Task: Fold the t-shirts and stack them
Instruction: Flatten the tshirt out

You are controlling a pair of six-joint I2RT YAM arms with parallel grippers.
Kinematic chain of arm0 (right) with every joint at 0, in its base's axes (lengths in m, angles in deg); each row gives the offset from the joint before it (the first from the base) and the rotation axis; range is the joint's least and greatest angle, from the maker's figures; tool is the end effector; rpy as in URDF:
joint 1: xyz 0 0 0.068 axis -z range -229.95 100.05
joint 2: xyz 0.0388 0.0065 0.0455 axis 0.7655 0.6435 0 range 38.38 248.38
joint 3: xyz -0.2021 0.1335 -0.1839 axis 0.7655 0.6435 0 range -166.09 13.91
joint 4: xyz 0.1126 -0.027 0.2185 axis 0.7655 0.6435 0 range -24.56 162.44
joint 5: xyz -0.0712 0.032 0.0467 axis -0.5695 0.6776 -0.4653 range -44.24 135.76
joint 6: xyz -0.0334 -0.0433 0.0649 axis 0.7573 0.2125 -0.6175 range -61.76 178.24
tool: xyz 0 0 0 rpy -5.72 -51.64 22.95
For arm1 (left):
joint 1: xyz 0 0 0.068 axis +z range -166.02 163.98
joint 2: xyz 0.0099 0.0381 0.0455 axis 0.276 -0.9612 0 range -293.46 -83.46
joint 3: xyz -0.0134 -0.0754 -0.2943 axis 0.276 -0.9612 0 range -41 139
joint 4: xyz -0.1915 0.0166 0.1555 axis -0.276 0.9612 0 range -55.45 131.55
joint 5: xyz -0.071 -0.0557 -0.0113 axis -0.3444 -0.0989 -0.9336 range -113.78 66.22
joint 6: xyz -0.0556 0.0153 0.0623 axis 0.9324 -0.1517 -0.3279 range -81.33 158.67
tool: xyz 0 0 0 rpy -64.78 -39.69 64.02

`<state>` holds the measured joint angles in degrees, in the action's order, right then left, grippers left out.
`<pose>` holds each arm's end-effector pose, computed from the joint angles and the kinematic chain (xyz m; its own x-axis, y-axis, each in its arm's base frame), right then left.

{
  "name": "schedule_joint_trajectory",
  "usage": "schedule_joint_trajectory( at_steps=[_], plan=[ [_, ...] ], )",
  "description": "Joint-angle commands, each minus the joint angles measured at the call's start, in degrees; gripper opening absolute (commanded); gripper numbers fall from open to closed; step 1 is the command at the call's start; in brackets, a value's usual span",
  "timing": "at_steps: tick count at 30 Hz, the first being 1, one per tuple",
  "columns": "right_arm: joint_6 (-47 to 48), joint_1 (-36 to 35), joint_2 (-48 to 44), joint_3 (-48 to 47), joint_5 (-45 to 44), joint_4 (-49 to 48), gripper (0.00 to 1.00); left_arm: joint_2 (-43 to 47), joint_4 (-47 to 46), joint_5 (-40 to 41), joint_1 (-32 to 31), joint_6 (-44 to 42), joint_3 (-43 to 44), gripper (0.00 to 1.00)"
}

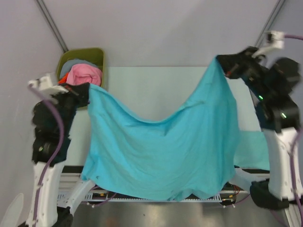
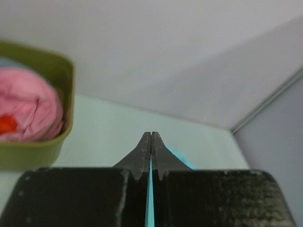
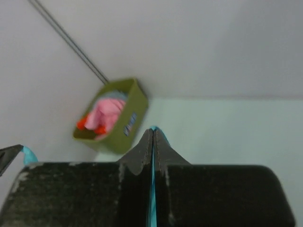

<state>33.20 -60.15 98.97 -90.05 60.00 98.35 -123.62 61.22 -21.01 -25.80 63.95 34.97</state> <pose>0.1388 0.0436 0.5995 -0.0115 0.4147 -0.9099 -0.4469 0.8119 0.3757 0.0908 -0.0120 0.5112 0.0891 -0.4481 -0.8895 0.1777 0.8859 -0.4285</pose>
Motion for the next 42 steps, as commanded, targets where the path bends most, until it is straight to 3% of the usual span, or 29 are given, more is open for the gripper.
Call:
schedule_joint_trajectory(
  at_steps=[1,6,10,15,24,29,36,42],
  plan=[
    [3.4,-1.6,6.6,6.3,-3.6,-5.6,0.0,-4.5,0.6,6.9,-0.2,-1.5,-7.8,0.0],
    [4.5,-1.7,16.0,19.6,-4.6,-14.3,0.0,-13.1,-4.9,8.2,0.3,0.1,-19.5,0.0],
    [4.5,1.8,23.9,24.3,-4.3,-20.9,0.0,-24.7,-10.3,10.7,0.8,0.3,-22.0,0.0],
    [5.5,6.1,32.1,22.8,-4.1,-22.8,0.0,-40.4,-16.0,9.5,1.8,-0.2,-18.5,0.0],
    [7.6,8.0,43.7,12.8,-1.8,-17.7,0.0,-49.7,-17.5,6.5,2.7,-1.9,-12.1,0.0],
    [5.3,9.7,38.4,12.0,-4.0,-18.0,0.0,-45.7,-14.1,3.6,3.1,-2.3,-6.5,0.0],
    [2.4,9.8,22.7,9.4,-8.4,-18.7,0.0,-36.4,-10.0,3.1,3.1,0.1,3.9,0.0],
    [6.0,4.7,4.9,10.9,-13.9,-15.0,0.0,-23.1,-6.9,2.1,3.1,-1.8,3.4,0.0]
  ],
)
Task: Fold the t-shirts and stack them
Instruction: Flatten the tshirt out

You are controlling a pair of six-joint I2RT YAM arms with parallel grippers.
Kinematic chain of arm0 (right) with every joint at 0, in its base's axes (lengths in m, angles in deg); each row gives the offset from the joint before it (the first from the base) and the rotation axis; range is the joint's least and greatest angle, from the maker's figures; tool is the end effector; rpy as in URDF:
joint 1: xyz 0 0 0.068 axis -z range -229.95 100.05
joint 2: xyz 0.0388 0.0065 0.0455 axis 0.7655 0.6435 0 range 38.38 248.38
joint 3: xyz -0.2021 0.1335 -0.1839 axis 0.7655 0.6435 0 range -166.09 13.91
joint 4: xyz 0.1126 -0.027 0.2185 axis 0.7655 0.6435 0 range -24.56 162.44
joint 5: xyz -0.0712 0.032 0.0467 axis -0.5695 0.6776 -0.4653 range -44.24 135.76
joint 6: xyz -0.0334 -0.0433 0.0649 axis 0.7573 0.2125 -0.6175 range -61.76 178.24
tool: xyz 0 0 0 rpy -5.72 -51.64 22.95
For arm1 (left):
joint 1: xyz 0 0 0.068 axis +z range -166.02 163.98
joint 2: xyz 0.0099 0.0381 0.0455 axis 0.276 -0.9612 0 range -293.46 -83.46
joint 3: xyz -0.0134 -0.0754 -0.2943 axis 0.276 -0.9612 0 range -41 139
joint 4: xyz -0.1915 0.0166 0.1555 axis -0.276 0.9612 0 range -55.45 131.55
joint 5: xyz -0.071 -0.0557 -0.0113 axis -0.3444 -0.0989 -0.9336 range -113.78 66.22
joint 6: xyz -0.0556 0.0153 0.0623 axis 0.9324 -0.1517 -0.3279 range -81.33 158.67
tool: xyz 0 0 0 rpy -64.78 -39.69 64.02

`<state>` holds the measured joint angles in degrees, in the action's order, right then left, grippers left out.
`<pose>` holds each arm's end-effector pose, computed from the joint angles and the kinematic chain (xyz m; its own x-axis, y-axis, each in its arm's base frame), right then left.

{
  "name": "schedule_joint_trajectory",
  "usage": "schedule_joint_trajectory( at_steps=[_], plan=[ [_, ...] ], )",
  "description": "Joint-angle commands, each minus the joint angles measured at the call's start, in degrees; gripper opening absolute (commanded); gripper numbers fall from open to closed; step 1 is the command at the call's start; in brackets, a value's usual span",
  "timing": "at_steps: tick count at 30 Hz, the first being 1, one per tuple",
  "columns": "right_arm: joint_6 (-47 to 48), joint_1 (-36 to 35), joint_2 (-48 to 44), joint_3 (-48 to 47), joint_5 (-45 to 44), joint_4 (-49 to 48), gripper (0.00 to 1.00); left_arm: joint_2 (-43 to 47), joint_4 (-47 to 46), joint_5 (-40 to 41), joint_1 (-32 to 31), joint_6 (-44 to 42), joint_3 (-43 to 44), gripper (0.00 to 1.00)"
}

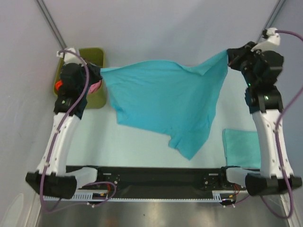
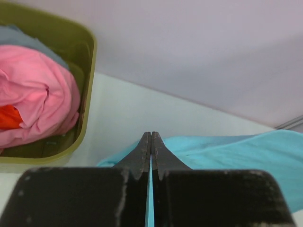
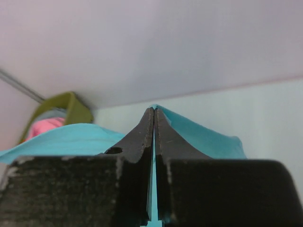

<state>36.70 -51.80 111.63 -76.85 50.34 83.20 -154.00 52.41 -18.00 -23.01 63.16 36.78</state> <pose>0.2838 0.0151 0.5229 -0.0452 0.3646 -0.9300 -0.1026 0.9244 0.3674 0.2861 -0.0276 0.4539 -0.1760 -0.3939 -0.9021 -0.0551 0.9190 -0.3905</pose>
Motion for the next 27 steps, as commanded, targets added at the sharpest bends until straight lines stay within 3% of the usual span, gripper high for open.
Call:
schedule_joint_trajectory(
  at_steps=[1,8,12,18,23,27],
  plan=[
    [2.7,-4.6,-10.0,-2.5,-4.5,0.7,0.0,12.2,2.2,-0.9,0.2,-1.5,1.2,0.0],
    [1.3,-8.6,-31.5,-3.5,-4.6,3.2,0.0,29.6,6.4,8.3,-7.6,-10.4,6.0,0.0],
    [0.4,-8.7,-33.7,-9.8,-1.0,7.0,0.0,36.7,6.7,9.2,-9.7,-10.5,7.3,0.0],
    [-1.0,-8.9,-31.1,-14.8,-0.4,3.6,0.0,36.5,5.7,6.3,-10.6,-10.2,11.8,0.0],
    [0.8,-9.1,-22.8,-6.0,-2.1,-3.9,0.0,29.9,5.0,7.3,-10.6,-10.9,9.6,0.0],
    [1.8,-9.1,-15.4,4.3,-3.6,-11.7,0.0,23.2,0.3,9.6,-10.6,-12.5,-0.2,0.0]
  ],
)
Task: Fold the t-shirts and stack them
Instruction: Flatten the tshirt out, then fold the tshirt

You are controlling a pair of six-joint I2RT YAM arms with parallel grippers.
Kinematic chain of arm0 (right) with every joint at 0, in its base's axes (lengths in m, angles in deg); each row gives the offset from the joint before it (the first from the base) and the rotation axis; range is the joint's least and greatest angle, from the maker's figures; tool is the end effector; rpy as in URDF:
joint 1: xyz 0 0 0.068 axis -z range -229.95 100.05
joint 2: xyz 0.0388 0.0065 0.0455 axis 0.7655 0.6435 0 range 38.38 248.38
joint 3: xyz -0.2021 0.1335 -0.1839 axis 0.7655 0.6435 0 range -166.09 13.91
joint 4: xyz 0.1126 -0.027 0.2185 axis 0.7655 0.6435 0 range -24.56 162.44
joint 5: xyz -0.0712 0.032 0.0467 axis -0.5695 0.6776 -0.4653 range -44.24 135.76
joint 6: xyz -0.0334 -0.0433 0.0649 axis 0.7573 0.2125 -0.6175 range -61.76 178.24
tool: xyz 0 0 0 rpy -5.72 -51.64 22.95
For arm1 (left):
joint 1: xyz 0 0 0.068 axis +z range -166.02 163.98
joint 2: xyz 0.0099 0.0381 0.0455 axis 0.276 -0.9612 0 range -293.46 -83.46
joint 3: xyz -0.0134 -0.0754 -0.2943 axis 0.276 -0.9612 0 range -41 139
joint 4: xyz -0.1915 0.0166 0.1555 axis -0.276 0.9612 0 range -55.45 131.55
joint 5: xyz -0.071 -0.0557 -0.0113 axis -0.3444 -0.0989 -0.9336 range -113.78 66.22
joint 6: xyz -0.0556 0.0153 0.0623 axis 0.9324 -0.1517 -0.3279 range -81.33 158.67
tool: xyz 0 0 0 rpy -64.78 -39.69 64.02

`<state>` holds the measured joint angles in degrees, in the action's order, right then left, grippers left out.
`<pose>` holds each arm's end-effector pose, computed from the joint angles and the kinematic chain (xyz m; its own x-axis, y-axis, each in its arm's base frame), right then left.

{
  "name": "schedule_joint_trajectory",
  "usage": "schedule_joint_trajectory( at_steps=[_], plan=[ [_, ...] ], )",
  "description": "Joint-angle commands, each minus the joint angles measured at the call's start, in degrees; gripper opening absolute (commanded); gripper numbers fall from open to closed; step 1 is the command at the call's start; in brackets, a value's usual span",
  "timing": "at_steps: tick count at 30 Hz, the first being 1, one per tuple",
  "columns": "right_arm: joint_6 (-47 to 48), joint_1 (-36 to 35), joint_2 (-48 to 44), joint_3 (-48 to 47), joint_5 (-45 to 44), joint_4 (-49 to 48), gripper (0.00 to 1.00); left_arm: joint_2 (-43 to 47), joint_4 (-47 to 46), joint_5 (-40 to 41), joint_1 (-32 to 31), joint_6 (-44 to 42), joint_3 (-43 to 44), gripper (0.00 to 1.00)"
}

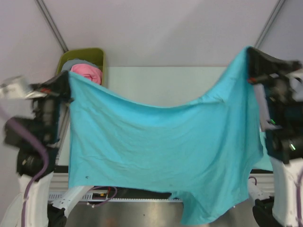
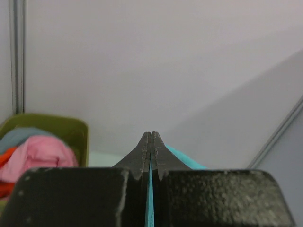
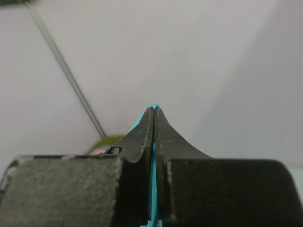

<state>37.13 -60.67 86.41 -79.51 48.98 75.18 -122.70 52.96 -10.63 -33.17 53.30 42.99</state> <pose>0.0594 0.0155 0.6260 0.4512 0.4513 -0.7699 -0.4213 0.8682 0.2621 0.0460 0.0035 0.5703 0.3868 -0.3767 -0.8417 0.1964 0.9255 -0.3239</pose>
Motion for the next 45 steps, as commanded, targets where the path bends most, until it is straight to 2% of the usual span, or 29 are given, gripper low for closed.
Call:
schedule_joint_trajectory(
  at_steps=[1,4,7,8,11,15,20,23,26,28,37,40,41,45],
  plan=[
    [1.8,-0.1,11.2,8.7,-3.1,-4.7,0.0,-11.4,-1.0,3.0,-0.4,-2.6,-8.2,0.0],
    [1.7,2.3,17.3,15.6,-2.4,-8.4,0.0,-17.4,-4.8,2.1,0.4,-2.6,-15.2,0.0],
    [-0.2,6.0,24.5,21.4,0.0,-14.0,0.0,-26.9,-8.9,0.5,3.3,-0.2,-20.9,0.0],
    [-0.5,6.9,26.4,23.1,0.5,-14.9,0.0,-32.5,-11.0,0.5,3.9,0.8,-23.0,0.0],
    [-0.1,9.0,34.7,24.1,2.1,-18.3,0.0,-40.4,-13.3,1.3,6.5,3.2,-23.3,0.0],
    [1.2,10.2,46.4,20.8,3.7,-19.3,0.0,-54.2,-16.2,-1.9,8.0,3.0,-19.0,0.0],
    [1.1,10.3,58.3,10.3,3.7,-16.2,0.0,-63.8,-14.0,-3.8,8.1,2.1,-10.8,0.0],
    [1.9,10.2,64.0,2.7,4.8,-10.8,0.0,-67.4,-12.6,-5.0,8.3,1.6,-7.2,0.0],
    [1.7,10.3,66.1,-2.7,5.3,-2.5,0.0,-69.1,-10.8,-4.6,8.7,1.7,-4.8,0.0],
    [0.6,10.2,65.4,-3.3,5.7,-0.4,0.0,-69.3,-10.2,-4.3,9.1,1.6,-4.5,0.0],
    [-2.5,12.0,59.3,-0.8,6.7,10.7,0.0,-68.7,-5.6,-5.5,11.9,-0.4,-3.1,0.0],
    [-3.1,12.9,57.9,-0.6,5.9,17.2,0.0,-68.9,-3.2,-5.0,12.0,-0.7,-2.2,0.0],
    [-3.6,13.9,57.6,-0.6,5.7,21.3,0.0,-69.4,-0.9,-5.1,12.0,-0.7,-0.9,0.0],
    [-3.9,16.1,53.6,0.4,6.2,27.9,0.0,-71.8,6.1,-3.2,12.0,-1.0,2.9,0.0]
  ],
)
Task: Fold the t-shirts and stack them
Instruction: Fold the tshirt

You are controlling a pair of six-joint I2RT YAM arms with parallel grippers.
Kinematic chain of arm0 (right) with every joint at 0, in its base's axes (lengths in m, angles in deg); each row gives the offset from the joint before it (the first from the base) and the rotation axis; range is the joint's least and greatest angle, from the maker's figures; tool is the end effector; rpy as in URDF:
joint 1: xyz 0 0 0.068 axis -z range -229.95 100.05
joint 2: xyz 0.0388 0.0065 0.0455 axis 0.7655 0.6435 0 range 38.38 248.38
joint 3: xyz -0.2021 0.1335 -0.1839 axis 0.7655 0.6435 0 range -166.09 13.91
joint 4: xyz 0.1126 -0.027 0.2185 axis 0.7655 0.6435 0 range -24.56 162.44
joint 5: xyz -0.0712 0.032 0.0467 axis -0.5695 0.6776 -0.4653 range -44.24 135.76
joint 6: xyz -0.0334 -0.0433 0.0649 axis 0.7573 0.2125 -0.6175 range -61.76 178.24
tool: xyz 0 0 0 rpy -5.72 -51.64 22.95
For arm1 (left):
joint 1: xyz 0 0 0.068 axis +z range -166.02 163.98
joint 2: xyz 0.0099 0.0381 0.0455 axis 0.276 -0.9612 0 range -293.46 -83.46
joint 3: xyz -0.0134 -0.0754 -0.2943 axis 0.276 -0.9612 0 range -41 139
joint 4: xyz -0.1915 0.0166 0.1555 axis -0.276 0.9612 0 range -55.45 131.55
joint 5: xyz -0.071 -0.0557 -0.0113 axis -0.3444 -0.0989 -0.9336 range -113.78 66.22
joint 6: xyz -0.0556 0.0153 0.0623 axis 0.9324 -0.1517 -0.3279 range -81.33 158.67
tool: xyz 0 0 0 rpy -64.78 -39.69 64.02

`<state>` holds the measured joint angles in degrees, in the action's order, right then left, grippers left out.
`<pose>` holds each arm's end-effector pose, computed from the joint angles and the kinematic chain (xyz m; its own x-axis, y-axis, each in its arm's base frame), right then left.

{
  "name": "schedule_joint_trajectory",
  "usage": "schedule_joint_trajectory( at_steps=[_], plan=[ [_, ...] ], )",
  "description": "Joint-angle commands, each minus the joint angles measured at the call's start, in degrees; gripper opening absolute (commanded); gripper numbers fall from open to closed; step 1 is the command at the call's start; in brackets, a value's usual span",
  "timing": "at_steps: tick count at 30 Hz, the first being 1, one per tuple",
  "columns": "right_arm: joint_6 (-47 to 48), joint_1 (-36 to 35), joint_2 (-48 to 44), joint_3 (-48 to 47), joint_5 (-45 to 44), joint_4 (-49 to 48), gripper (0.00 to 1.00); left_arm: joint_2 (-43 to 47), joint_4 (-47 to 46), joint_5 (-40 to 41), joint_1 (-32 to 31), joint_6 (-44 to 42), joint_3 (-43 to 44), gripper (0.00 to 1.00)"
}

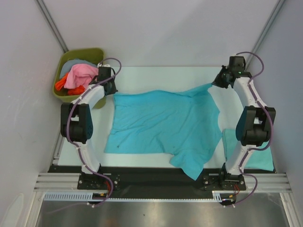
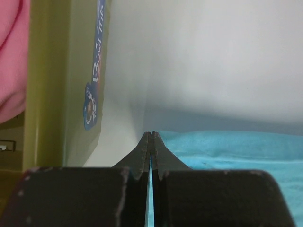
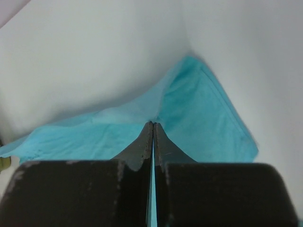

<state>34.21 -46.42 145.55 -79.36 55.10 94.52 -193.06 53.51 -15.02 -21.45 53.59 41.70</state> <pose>0.4529 -0.0158 0.2989 -0.6450 0.4423 -0.6231 0.2243 0.8891 0.3989 0.4533 -0.0317 0.2361 -0.6873 -0.1902 -0.7010 -0.1955 0.9779 -0.0737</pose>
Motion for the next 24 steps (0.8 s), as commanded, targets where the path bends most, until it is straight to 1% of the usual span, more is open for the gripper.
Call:
schedule_joint_trajectory(
  at_steps=[1,4,5,8,11,12,14,17,20,24],
  plan=[
    [-0.8,2.1,-6.2,0.0,0.0,10.1,0.0,-1.4,6.3,1.6,0.3,-1.4,4.5,0.0],
    [-0.8,3.1,-8.5,0.3,2.3,15.9,0.0,-0.4,7.2,1.7,0.2,-2.3,4.0,0.0],
    [-1.0,3.1,-9.0,0.5,3.4,19.5,0.0,-0.1,7.9,2.3,0.3,-2.3,4.0,0.0],
    [-2.1,3.3,-10.3,3.3,6.2,21.6,0.0,1.3,10.6,2.6,0.2,-2.2,3.0,0.0],
    [-2.0,3.6,-12.8,8.2,6.8,20.8,0.0,3.7,10.3,0.9,0.2,-1.9,-0.6,0.0],
    [-1.6,3.8,-13.0,10.0,7.0,20.6,0.0,4.7,10.0,1.6,-0.1,-1.9,-1.4,0.0],
    [-0.4,4.4,-12.7,10.7,6.8,22.5,0.0,4.9,11.6,2.2,0.0,-2.0,-1.8,0.0],
    [0.4,5.7,-14.6,14.1,7.3,22.4,0.0,4.9,14.2,2.6,-0.1,-2.2,-2.8,0.0],
    [0.6,7.1,-17.0,15.7,7.4,22.2,0.0,6.9,13.2,1.8,-0.1,-2.3,-5.4,0.0],
    [0.7,7.5,-18.4,15.1,8.8,23.1,0.0,8.5,14.4,1.2,-0.2,-2.5,-5.6,0.0]
  ],
)
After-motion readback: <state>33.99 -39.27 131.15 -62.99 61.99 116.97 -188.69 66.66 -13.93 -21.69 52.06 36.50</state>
